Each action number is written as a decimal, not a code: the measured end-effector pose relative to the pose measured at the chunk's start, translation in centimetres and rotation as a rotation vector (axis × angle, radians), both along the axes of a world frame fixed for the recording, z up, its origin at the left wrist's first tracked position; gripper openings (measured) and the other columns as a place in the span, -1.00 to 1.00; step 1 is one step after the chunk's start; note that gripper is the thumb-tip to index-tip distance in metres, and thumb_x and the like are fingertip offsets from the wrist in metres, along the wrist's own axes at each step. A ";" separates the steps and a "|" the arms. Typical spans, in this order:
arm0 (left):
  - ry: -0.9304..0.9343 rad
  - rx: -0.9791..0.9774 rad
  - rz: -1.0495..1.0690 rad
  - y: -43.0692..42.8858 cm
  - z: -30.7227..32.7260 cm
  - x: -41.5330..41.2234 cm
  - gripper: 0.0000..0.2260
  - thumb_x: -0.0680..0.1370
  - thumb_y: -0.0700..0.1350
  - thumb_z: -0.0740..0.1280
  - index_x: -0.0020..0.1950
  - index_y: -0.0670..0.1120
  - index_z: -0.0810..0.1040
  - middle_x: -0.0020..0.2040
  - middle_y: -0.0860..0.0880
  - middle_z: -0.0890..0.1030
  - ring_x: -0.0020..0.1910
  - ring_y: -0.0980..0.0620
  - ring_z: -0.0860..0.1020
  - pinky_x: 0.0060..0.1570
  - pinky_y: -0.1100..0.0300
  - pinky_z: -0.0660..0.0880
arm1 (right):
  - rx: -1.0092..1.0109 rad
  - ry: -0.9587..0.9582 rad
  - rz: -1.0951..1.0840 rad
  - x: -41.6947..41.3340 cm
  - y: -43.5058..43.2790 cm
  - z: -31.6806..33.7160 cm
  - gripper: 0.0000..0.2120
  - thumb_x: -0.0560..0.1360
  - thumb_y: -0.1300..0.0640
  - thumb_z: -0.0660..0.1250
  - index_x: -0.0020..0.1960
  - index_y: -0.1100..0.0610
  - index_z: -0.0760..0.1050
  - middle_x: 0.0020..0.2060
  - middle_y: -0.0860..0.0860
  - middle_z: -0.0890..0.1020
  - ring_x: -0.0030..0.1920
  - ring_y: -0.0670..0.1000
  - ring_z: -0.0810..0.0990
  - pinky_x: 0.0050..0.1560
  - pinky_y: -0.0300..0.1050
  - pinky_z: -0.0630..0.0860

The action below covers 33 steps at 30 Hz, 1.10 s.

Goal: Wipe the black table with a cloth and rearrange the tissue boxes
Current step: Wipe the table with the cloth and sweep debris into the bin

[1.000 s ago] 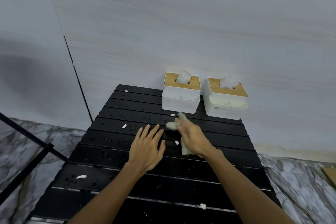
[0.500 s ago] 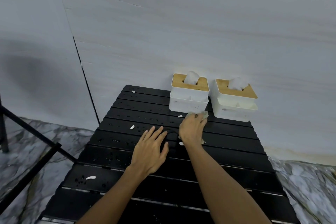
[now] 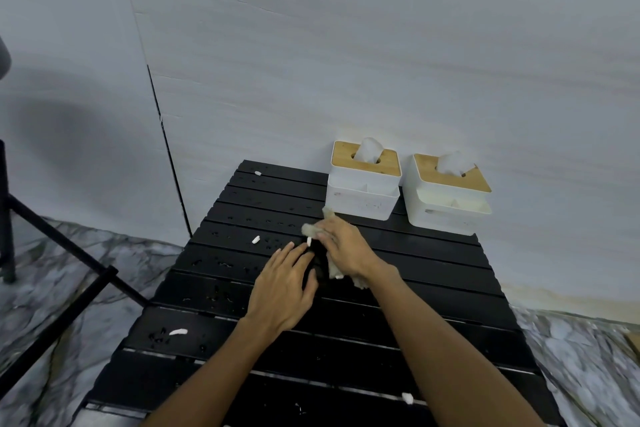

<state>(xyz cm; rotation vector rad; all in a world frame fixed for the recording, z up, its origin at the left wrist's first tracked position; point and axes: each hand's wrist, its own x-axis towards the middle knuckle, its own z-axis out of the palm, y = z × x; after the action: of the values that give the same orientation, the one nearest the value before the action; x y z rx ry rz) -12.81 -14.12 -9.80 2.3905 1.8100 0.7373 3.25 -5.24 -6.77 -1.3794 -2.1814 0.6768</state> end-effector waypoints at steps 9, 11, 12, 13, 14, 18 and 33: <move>-0.147 0.028 0.031 -1.1 1.3 -0.1 -0.79 0.57 -0.09 0.25 0.19 -0.09 0.46 0.12 0.02 0.51 0.02 0.04 0.53 -0.06 0.26 0.41 | 0.054 -0.037 -0.317 5.7 -0.2 -0.6 -0.74 0.67 0.07 0.20 0.26 0.20 0.50 0.24 0.13 0.55 0.34 0.17 0.44 0.29 0.10 0.43; -0.178 0.001 0.034 -1.2 1.4 -0.2 -0.75 0.57 -0.10 0.24 0.24 -0.07 0.41 0.15 0.01 0.51 0.03 0.02 0.53 -0.05 0.23 0.43 | 0.028 -0.154 -0.225 4.5 -0.4 -0.9 -0.67 0.67 0.07 0.19 0.39 0.15 0.42 0.42 0.08 0.44 0.53 0.13 0.21 0.42 0.16 0.37; -0.190 -0.012 0.036 -1.2 1.4 -0.2 -0.72 0.57 -0.11 0.24 0.28 -0.07 0.39 0.18 0.00 0.51 0.06 0.01 0.54 -0.03 0.21 0.45 | 0.036 -0.162 -0.157 3.9 -0.7 -0.7 -0.66 0.68 0.10 0.16 0.43 0.14 0.39 0.47 0.08 0.39 0.58 0.10 0.13 0.47 0.17 0.32; -0.197 -0.020 0.036 -1.2 1.3 -0.2 -0.68 0.57 -0.12 0.23 0.33 -0.08 0.37 0.22 -0.02 0.51 0.09 0.00 0.54 0.01 0.18 0.47 | 0.042 -0.150 -0.083 3.3 -1.0 -0.6 -0.65 0.69 0.13 0.14 0.46 0.14 0.37 0.52 0.09 0.34 0.61 0.09 0.09 0.52 0.16 0.26; -0.197 -0.030 0.037 -1.2 1.3 -0.2 -0.63 0.58 -0.13 0.22 0.38 -0.09 0.34 0.26 -0.04 0.50 0.13 -0.01 0.54 0.06 0.15 0.49 | 0.037 -0.145 -0.015 2.7 -1.6 -0.2 -0.64 0.70 0.16 0.12 0.49 0.14 0.35 0.55 0.11 0.30 0.62 0.08 0.07 0.56 0.13 0.20; -0.165 -0.106 0.041 -1.3 0.9 -0.7 -0.51 0.59 -0.08 0.12 0.52 -0.15 0.23 0.43 -0.15 0.42 0.37 -0.08 0.43 0.35 0.01 0.40 | 0.004 -0.179 0.196 1.9 -3.7 -0.5 -0.59 0.71 0.12 0.12 0.55 0.07 0.31 0.58 0.01 0.28 0.62 0.01 0.10 0.58 0.15 0.16; -0.034 -0.185 -0.024 -1.8 0.2 -1.2 -0.31 0.55 0.22 -0.23 0.56 -0.07 0.22 0.58 0.01 0.20 0.58 0.08 0.05 0.55 0.15 -0.06 | -0.072 -0.055 -0.141 12.7 -6.3 0.2 -0.65 0.70 0.07 0.15 0.47 0.02 0.41 0.53 0.00 0.38 0.55 0.09 0.30 0.53 0.03 0.23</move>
<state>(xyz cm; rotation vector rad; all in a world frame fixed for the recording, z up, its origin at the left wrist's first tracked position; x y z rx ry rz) -13.97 -15.92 -9.57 2.2646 1.7490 0.5768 15.94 -11.54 -6.58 -1.5891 -2.0959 0.6787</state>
